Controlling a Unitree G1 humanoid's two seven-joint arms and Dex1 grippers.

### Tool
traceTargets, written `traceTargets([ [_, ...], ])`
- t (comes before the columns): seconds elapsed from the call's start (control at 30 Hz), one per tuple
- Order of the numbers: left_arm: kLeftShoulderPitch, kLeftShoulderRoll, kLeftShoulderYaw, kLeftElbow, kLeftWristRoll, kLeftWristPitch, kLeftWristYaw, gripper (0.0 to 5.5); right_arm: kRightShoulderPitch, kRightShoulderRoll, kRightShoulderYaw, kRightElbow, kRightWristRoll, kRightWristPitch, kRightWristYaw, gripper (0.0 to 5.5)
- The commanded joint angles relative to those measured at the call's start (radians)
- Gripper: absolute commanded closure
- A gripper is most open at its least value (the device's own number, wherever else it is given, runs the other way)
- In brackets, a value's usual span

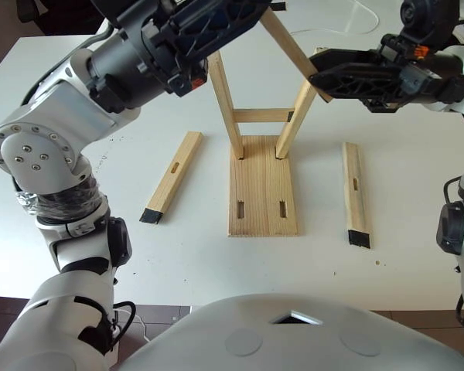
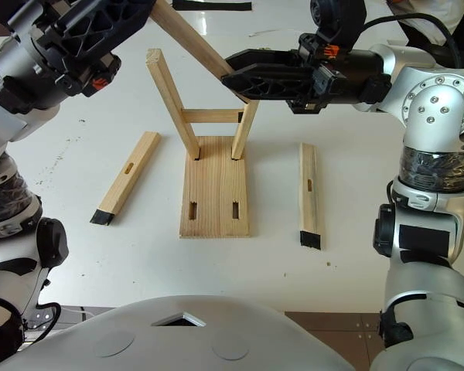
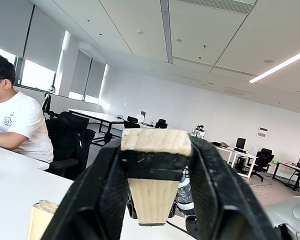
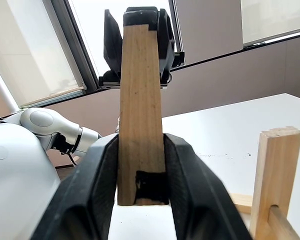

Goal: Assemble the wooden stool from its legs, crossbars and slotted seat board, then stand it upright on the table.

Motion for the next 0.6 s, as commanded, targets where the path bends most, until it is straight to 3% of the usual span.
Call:
traceTargets([
  [0.03, 0.002, 0.011, -0.022, -0.018, -0.014, -0.004, -0.007, 4.13, 0.008, 0.002, -0.024, -0.002, 0.004, 0.011, -0.029, 4.2],
  [0.17, 0.001, 0.014, -0.037, -0.014, 0.009, -0.017, 0.0, 4.14, 0.018, 0.01, -0.028, -0.006, -0.006, -0.016, -0.047, 4.2],
  [0.23, 0.0, 0.016, -0.039, -0.013, 0.026, -0.029, -0.002, 4.14, 0.032, 0.024, -0.028, -0.011, -0.028, -0.068, -0.035, 3.66],
  [0.43, 0.005, 0.071, -0.035, 0.011, 0.122, -0.032, -0.059, 4.16, 0.105, 0.029, -0.036, -0.057, -0.109, -0.158, -0.105, 2.98],
  [0.5, 0.072, 0.186, -0.07, 0.035, 0.276, -0.044, -0.219, 4.16, 0.197, 0.001, -0.085, -0.102, -0.145, -0.209, -0.128, 2.98],
  [0.6, 0.238, 0.443, -0.207, 0.174, 0.706, -0.299, -0.583, 4.16, 0.324, 0.041, -0.234, -0.187, -0.137, -0.271, -0.27, 2.98],
])
